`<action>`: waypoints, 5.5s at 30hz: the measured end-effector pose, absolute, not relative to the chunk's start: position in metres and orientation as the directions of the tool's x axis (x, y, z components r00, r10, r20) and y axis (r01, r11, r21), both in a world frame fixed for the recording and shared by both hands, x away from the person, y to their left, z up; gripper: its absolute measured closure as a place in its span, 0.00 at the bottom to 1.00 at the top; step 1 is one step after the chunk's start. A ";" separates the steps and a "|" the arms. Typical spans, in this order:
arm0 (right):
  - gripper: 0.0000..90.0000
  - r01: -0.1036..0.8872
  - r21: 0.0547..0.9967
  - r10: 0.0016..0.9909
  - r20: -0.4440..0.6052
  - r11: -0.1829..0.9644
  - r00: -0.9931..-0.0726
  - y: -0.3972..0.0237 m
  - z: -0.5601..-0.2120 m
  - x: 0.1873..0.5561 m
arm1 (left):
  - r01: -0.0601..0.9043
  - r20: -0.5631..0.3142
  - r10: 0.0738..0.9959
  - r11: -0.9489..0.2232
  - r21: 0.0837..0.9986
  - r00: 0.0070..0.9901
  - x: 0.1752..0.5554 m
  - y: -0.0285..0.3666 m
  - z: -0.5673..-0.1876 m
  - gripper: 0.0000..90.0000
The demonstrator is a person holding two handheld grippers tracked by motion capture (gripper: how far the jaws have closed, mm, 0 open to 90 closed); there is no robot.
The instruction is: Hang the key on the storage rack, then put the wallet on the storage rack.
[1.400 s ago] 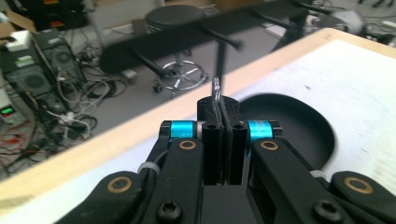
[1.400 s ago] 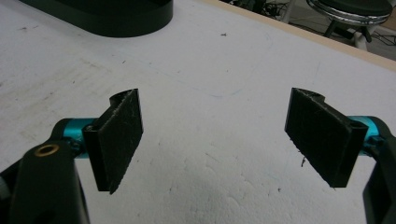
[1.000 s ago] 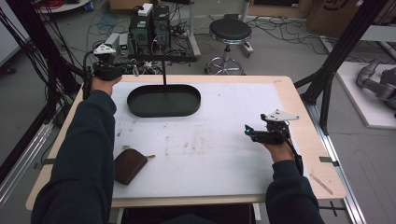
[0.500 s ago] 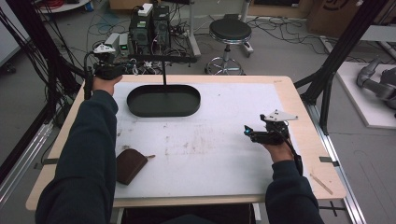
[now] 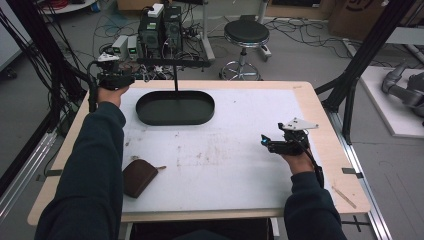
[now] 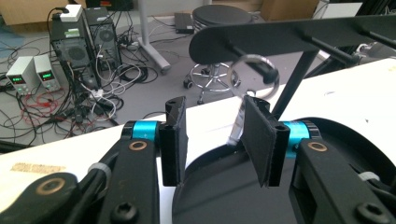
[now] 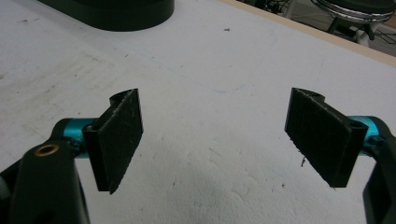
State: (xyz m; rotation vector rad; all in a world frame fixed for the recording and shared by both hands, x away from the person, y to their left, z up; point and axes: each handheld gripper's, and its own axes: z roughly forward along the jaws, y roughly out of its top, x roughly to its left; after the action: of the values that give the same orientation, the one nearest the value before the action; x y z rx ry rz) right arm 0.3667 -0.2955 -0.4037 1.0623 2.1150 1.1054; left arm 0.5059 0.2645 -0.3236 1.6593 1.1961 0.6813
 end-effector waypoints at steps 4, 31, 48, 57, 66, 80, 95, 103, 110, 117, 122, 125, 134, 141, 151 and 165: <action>0.22 0.397 0.844 0.825 -0.090 0.360 -0.557 -0.294 -0.404 0.367 | 0.370 -0.106 0.918 -0.047 0.928 0.382 0.489 0.262 -0.324 0.56; 0.21 0.392 0.841 0.817 -0.096 0.373 -0.569 -0.290 -0.402 0.365 | 0.295 -0.146 0.851 -0.011 0.955 0.504 0.344 0.254 -0.370 0.20; 0.21 0.375 0.841 0.799 -0.106 0.390 -0.591 -0.283 -0.401 0.358 | 0.385 -0.185 0.826 -0.041 0.922 0.533 0.285 0.269 -0.407 0.21; 0.22 0.363 0.834 0.783 -0.126 0.416 -0.609 -0.273 -0.401 0.361 | 0.494 -0.200 0.796 -0.138 0.858 0.571 0.277 0.269 -0.423 0.33; 0.22 0.376 0.827 0.781 -0.115 0.418 -0.614 -0.274 -0.404 0.367 | 0.638 -0.296 0.788 -0.154 0.755 0.540 0.289 0.267 -0.442 0.32; 0.22 0.365 0.826 0.780 -0.135 0.429 -0.611 -0.272 -0.403 0.364 | 0.615 -0.266 0.780 -0.185 0.766 0.566 0.318 0.260 -0.437 0.65; 0.22 0.366 0.821 0.780 -0.144 0.438 -0.610 -0.274 -0.403 0.363 | 0.473 -0.158 0.769 -0.204 0.857 0.619 0.309 0.260 -0.419 0.45; 0.22 0.361 0.822 0.775 -0.147 0.441 -0.614 -0.273 -0.403 0.363 | 0.470 -0.086 0.763 -0.302 0.829 0.641 0.286 0.249 -0.428 0.28; 0.22 0.368 0.819 0.777 -0.142 0.440 -0.613 -0.272 -0.403 0.364 | 0.479 -0.042 0.779 -0.340 0.810 0.625 0.287 0.239 -0.435 0.20; 0.22 0.367 0.817 0.775 -0.146 0.445 -0.615 -0.271 -0.403 0.364 | 0.500 -0.027 0.826 -0.315 0.807 0.564 0.294 0.231 -0.434 0.21; 0.22 0.369 0.818 0.779 -0.146 0.442 -0.610 -0.272 -0.403 0.364 | 0.517 -0.037 0.864 -0.265 0.814 0.502 0.309 0.234 -0.433 0.31; 0.22 0.369 0.818 0.779 -0.146 0.442 -0.609 -0.273 -0.402 0.363 | 0.532 -0.048 0.883 -0.236 0.813 0.466 0.323 0.236 -0.435 0.37; 0.22 0.375 0.819 0.784 -0.138 0.434 -0.605 -0.275 -0.403 0.364 | 0.495 -0.070 0.862 -0.220 0.840 0.503 0.321 0.238 -0.425 0.39; 0.22 0.370 0.819 0.779 -0.142 0.439 -0.611 -0.274 -0.403 0.363 | 0.448 -0.038 0.840 -0.250 0.859 0.542 0.289 0.237 -0.418 0.35; 0.22 0.367 0.814 0.770 -0.147 0.450 -0.620 -0.270 -0.403 0.364 | 0.476 0.052 0.829 -0.369 0.798 0.556 0.296 0.221 -0.434 0.27; 0.22 0.371 0.816 0.774 -0.140 0.444 -0.618 -0.271 -0.403 0.364 | 0.463 0.069 0.869 -0.327 0.824 0.490 0.329 0.221 -0.439 0.32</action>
State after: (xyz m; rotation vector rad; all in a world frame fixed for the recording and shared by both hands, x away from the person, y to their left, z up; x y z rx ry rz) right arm 0.3639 -0.2713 -0.4032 0.9593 2.1964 1.0614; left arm 0.3294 0.2213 -0.4389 1.9626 1.0989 0.6663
